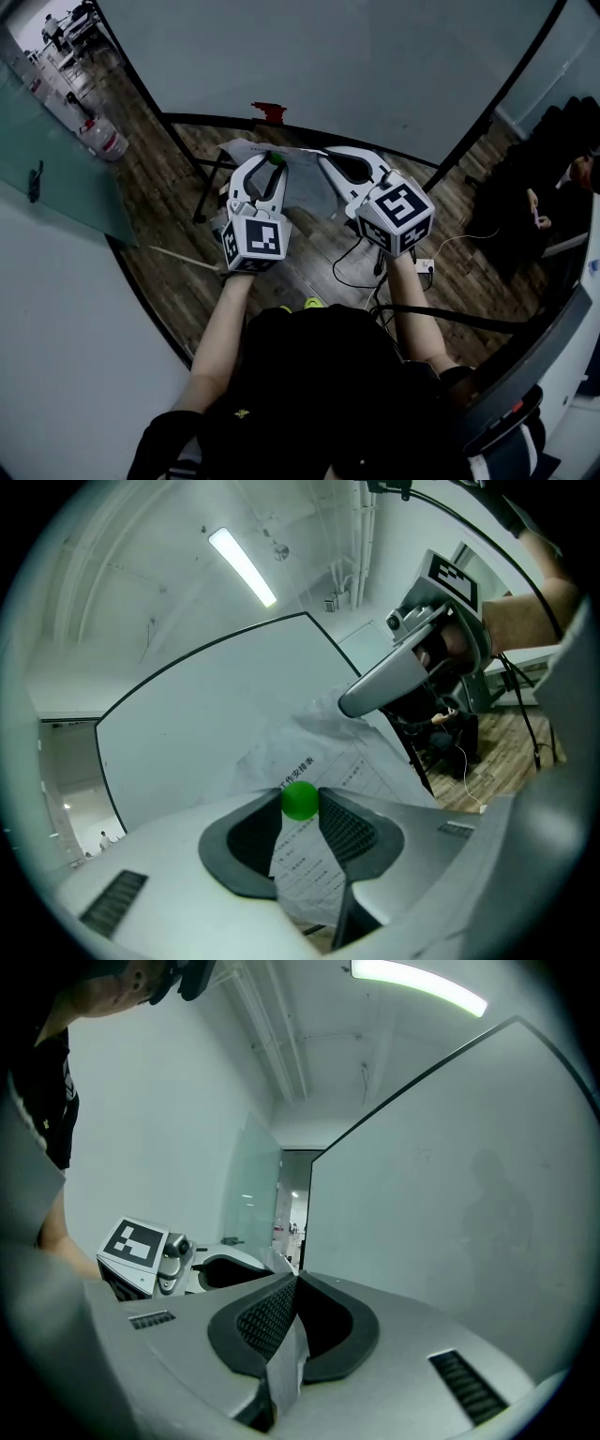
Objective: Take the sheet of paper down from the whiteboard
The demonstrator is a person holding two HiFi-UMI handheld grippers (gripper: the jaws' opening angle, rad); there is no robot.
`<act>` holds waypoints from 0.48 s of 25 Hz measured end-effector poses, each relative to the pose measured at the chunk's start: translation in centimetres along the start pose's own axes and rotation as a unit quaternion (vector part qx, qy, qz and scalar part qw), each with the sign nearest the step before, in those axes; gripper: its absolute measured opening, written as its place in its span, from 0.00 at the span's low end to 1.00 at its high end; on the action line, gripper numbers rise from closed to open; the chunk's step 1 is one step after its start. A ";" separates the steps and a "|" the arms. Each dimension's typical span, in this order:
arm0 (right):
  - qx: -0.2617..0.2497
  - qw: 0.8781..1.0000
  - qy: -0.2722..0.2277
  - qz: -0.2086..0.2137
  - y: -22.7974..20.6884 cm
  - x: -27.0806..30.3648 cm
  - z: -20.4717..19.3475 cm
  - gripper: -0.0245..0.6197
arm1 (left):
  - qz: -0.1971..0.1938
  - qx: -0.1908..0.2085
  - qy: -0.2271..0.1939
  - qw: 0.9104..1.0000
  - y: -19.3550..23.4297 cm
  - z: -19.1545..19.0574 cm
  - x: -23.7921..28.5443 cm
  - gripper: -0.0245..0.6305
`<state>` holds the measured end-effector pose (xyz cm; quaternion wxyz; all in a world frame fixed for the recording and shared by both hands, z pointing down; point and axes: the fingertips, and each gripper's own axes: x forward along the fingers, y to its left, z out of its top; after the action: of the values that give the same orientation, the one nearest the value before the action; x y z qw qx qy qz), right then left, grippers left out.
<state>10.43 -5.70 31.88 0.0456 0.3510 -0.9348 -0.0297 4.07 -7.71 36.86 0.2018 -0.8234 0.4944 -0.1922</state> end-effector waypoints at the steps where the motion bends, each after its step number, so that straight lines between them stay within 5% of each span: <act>1: 0.000 1.000 0.000 0.000 0.0 -0.1 0.0 0.05 | 0.000 0.000 0.000 1.000 -0.1 0.0 0.0 0.25; 12: -0.003 1.000 0.002 0.001 -0.3 -0.7 -0.4 0.05 | -0.002 0.000 -0.004 1.000 -0.8 0.6 0.3 0.25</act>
<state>11.23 -5.45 32.22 0.0486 0.3498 -0.9350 -0.0316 5.10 -7.52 36.87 0.2031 -0.8250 0.4922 -0.1891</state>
